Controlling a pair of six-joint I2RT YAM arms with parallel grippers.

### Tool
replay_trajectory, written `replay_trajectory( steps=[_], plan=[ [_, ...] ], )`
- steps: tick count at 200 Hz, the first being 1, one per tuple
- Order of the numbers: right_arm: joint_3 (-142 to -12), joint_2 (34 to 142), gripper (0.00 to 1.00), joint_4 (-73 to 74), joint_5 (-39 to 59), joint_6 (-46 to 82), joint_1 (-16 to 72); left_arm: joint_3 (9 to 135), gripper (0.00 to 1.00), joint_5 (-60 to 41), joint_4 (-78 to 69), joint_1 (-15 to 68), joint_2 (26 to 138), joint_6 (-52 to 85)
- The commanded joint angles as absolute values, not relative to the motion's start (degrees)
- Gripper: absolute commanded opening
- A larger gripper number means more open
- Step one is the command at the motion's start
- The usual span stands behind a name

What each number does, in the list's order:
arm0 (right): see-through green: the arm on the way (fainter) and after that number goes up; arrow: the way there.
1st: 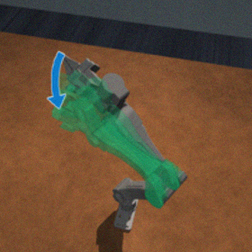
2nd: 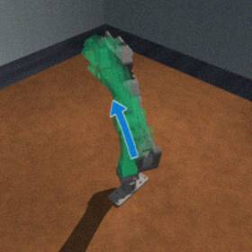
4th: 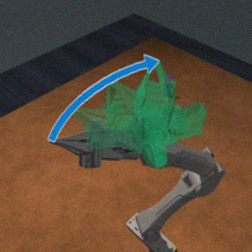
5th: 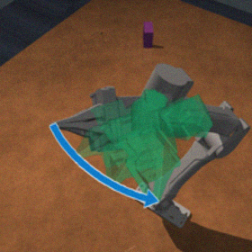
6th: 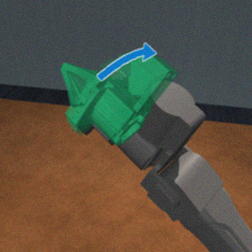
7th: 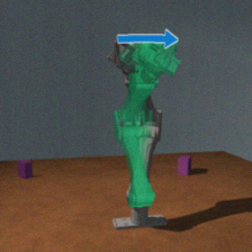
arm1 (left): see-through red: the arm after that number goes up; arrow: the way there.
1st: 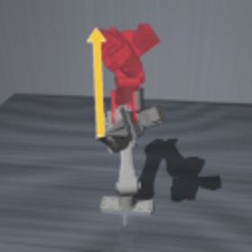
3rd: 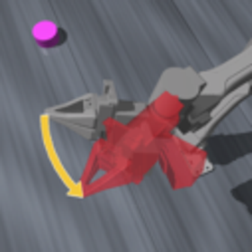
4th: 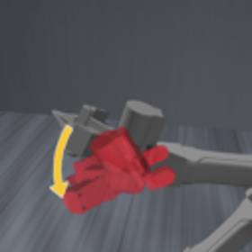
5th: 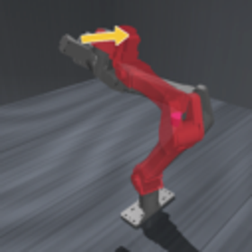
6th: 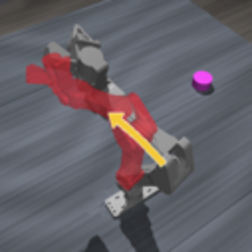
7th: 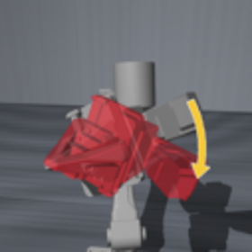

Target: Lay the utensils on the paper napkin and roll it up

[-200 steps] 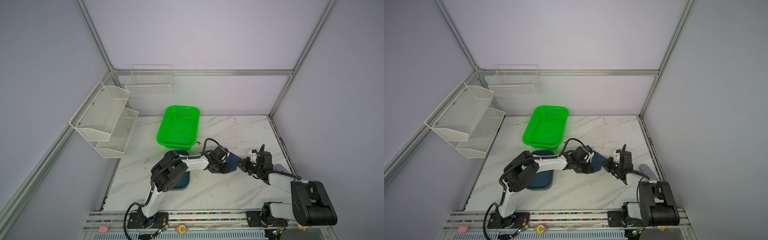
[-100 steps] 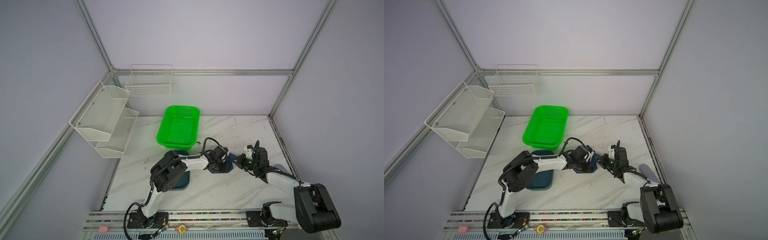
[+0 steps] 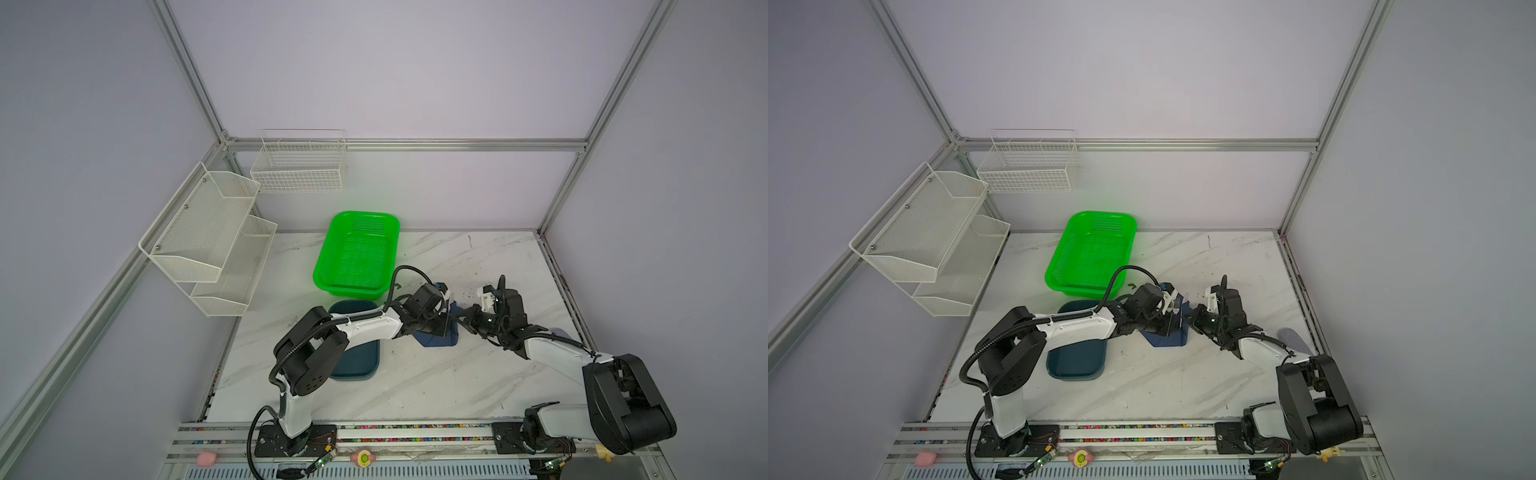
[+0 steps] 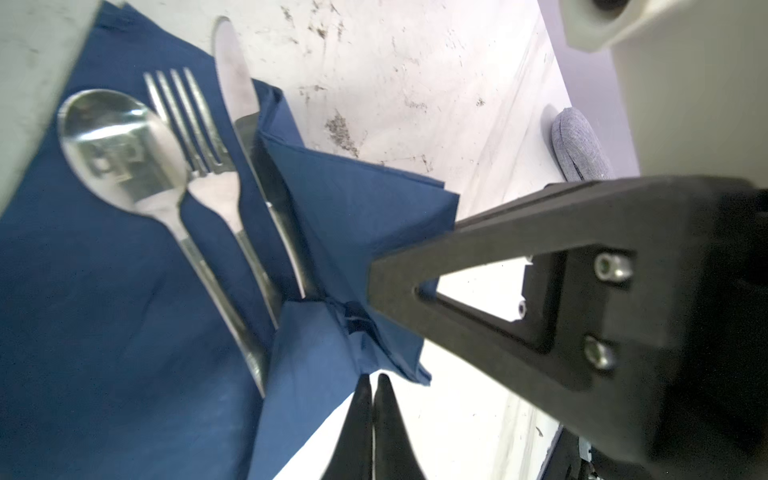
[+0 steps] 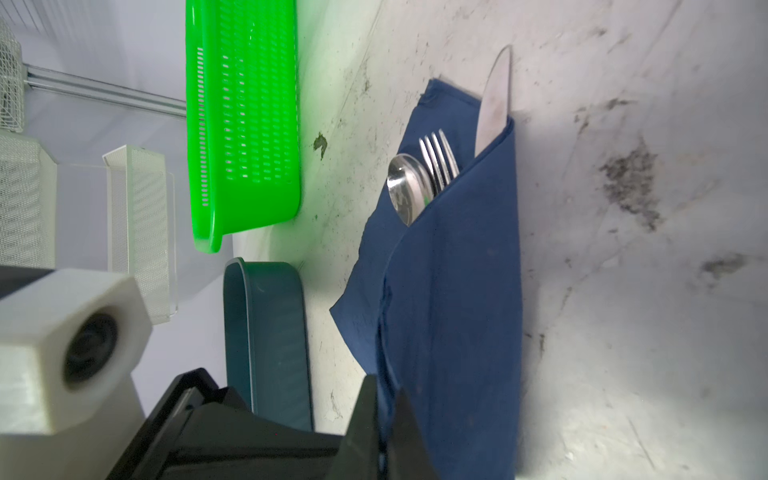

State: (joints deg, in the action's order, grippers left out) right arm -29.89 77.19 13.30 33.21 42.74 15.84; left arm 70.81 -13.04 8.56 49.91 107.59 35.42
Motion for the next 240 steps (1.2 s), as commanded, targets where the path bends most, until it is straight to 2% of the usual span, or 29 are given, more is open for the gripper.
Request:
replay_trajectory(
  steps=[1, 15, 35, 59, 77, 142, 240],
  plan=[
    [-31.5, 78.4, 0.08, 12.3, 32.6, 41.2, 17.1, 67.3, 0.13, -9.3, 7.4, 49.1, 102.8, 34.8],
    [-31.9, 79.5, 0.08, 12.1, 32.6, 40.8, 17.6, 66.1, 0.18, -7.6, 7.8, 48.8, 100.7, 33.8],
    [-32.8, 80.8, 0.09, 11.6, 32.7, 40.0, 18.5, 64.0, 0.29, -7.7, 6.4, 47.5, 98.6, 34.7],
    [-33.5, 82.4, 0.09, 11.4, 32.8, 39.4, 19.7, 63.6, 0.36, -10.2, 5.2, 45.8, 98.1, 36.1],
    [-34.2, 83.6, 0.1, 10.9, 32.8, 38.6, 20.8, 64.9, 0.48, -8.6, 8.7, 44.4, 98.4, 41.1],
    [-35.2, 85.9, 0.12, 11.0, 32.6, 37.4, 22.8, 68.8, 0.53, -19.8, 5.8, 41.7, 103.6, 45.8],
    [-34.0, 85.5, 0.28, 12.4, 35.3, 35.8, 23.1, 71.6, 0.56, -22.0, 3.1, 40.8, 107.4, 48.2]
  ],
)
